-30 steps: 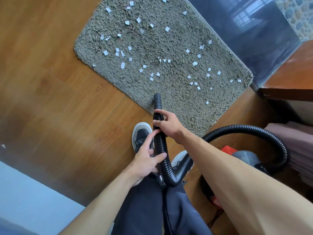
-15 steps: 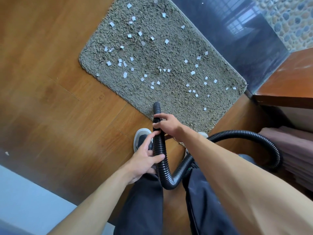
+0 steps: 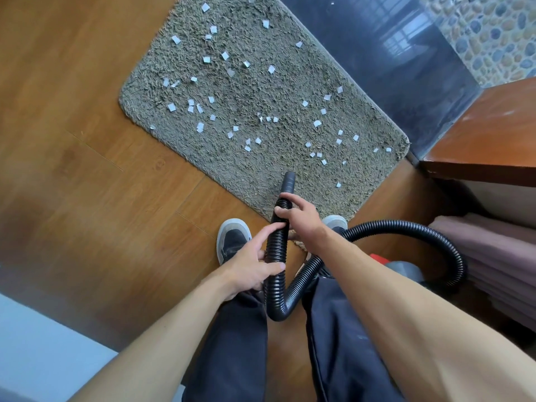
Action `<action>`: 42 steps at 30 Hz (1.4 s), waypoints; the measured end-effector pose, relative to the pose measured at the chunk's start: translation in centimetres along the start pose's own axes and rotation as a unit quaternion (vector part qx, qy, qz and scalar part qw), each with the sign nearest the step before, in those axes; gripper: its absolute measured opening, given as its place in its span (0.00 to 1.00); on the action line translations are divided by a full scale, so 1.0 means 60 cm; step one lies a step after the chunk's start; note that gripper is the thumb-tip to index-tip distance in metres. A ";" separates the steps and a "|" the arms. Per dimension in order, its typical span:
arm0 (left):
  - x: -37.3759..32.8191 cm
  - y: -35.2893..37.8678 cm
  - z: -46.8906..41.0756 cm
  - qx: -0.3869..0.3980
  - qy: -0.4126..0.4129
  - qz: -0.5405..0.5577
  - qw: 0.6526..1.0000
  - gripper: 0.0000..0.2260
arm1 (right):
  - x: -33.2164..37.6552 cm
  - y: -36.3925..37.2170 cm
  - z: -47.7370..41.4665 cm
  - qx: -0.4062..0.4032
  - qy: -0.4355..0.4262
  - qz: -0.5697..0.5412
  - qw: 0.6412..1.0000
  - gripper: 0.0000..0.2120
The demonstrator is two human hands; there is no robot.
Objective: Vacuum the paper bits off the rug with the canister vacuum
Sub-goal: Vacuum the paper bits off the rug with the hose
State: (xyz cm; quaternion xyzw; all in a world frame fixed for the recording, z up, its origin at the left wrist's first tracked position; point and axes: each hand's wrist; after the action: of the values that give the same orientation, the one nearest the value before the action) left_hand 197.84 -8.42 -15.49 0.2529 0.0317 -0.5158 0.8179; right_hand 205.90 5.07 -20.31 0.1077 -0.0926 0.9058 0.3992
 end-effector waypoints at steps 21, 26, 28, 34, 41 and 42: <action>-0.059 0.101 -0.101 0.051 -0.036 -0.130 0.990 0.30 | -0.044 -0.164 -0.023 -0.058 0.071 -0.218 0.972 0.18; -0.075 0.119 -0.117 0.057 -0.040 -0.165 0.984 0.30 | -0.057 -0.190 -0.035 -0.052 0.082 -0.252 0.963 0.20; -0.080 0.123 -0.119 0.059 -0.041 -0.179 0.981 0.29 | -0.058 -0.194 -0.037 -0.044 0.079 -0.256 0.963 0.19; -0.075 0.116 -0.109 0.047 -0.040 -0.144 0.988 0.29 | -0.046 -0.184 -0.034 -0.025 0.056 -0.237 0.969 0.19; -0.074 0.103 -0.091 0.020 -0.024 -0.113 0.993 0.28 | -0.021 -0.154 -0.037 -0.006 0.016 -0.156 0.988 0.20; -0.073 0.100 -0.088 0.016 -0.021 -0.112 0.993 0.28 | -0.018 -0.149 -0.036 -0.005 0.011 -0.147 0.989 0.20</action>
State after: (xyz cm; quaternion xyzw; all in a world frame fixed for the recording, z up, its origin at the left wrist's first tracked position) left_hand 202.09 -0.38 -16.45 0.2501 0.0344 -0.6096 0.7515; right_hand 213.02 10.81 -21.97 0.1086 -0.0757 0.8381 0.5292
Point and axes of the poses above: each hand's wrist, its own z-axis away from the middle knuckle, its own y-axis out of the palm, x = y × z, and after that the axes turned 1 degree about -y, right-handed
